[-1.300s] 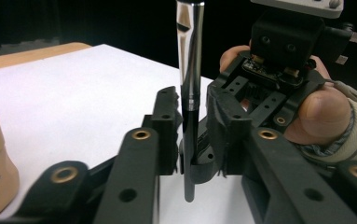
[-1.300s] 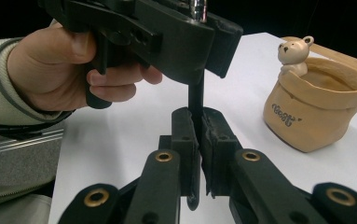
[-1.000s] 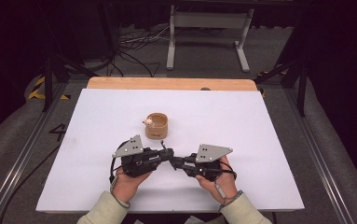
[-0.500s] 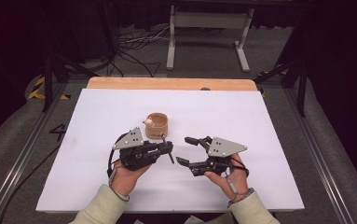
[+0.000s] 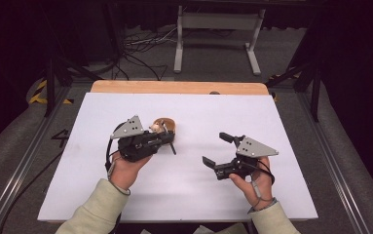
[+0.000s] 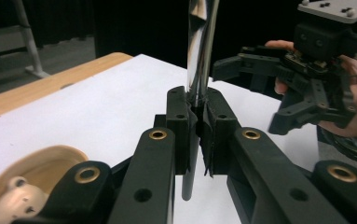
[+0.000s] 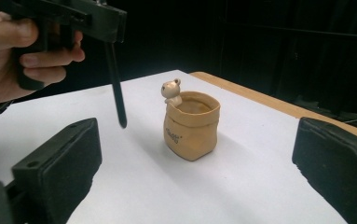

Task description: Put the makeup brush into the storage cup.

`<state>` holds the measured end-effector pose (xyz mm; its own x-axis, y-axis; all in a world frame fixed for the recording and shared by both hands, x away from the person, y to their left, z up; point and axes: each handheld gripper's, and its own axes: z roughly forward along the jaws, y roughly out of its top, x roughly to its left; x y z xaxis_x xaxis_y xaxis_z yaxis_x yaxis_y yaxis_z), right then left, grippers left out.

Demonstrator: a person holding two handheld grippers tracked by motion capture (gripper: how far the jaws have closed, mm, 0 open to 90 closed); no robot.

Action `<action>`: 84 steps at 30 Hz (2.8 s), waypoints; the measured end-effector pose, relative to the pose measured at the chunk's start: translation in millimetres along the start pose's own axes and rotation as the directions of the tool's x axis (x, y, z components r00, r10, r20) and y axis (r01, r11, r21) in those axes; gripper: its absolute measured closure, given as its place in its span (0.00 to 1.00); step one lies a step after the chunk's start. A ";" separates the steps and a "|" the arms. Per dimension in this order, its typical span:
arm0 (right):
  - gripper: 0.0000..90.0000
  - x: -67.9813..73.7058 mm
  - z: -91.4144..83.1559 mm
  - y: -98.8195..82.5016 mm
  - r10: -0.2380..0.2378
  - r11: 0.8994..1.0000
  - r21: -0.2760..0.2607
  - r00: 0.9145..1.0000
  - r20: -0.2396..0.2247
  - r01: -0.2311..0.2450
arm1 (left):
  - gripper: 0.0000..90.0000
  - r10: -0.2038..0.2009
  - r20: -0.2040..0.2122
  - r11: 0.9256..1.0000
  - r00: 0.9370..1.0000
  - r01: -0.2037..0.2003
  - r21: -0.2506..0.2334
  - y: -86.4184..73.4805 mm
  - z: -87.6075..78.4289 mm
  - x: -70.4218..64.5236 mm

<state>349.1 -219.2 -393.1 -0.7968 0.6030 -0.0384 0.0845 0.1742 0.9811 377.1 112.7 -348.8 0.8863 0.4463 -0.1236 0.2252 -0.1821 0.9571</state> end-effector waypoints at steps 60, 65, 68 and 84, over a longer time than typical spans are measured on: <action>0.01 -25.3 -52.8 -29.7 0.072 0.996 0.043 0.992 0.106 -0.076 | 0.92 -0.145 -0.452 0.988 0.880 0.149 -0.028 20.9 33.3 48.1; 0.00 -25.2 -51.9 -30.4 0.073 0.996 0.044 0.992 0.099 -0.078 | 0.92 -0.134 -0.451 0.990 0.882 0.141 -0.020 18.4 38.5 49.8; 0.00 -25.0 -51.4 -30.7 0.075 0.996 0.044 0.992 0.097 -0.080 | 0.92 -0.146 -0.443 0.988 0.885 0.152 -0.022 14.4 41.6 53.5; 0.01 -23.9 -49.2 -32.5 0.081 0.995 0.055 0.993 0.083 -0.085 | 0.92 -0.160 -0.434 0.984 0.886 0.175 -0.004 -5.1 54.2 62.3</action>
<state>336.0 -277.6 -414.7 -0.7351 0.6775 0.0253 0.1852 0.1648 0.9688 453.2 93.9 -375.6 0.5739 0.8053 -0.1487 0.3756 -0.0974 0.9217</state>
